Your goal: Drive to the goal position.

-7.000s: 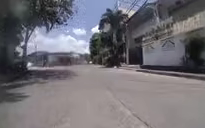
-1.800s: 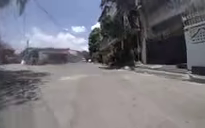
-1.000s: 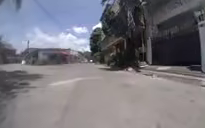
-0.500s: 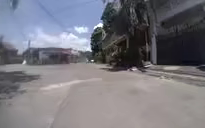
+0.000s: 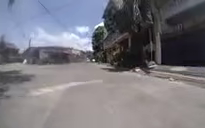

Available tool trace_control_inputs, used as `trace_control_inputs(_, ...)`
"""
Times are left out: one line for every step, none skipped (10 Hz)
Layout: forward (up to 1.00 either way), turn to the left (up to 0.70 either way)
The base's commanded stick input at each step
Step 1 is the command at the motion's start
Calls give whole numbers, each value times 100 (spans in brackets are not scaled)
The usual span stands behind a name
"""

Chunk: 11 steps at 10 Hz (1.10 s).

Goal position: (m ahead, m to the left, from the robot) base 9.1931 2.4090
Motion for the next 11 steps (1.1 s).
trace_control_inputs(85, 0)
trace_control_inputs(85, 0)
trace_control_inputs(85, 0)
trace_control_inputs(85, 0)
trace_control_inputs(85, 0)
trace_control_inputs(85, 0)
trace_control_inputs(85, 0)
trace_control_inputs(85, 0)
trace_control_inputs(85, 0)
trace_control_inputs(85, 0)
trace_control_inputs(85, 0)
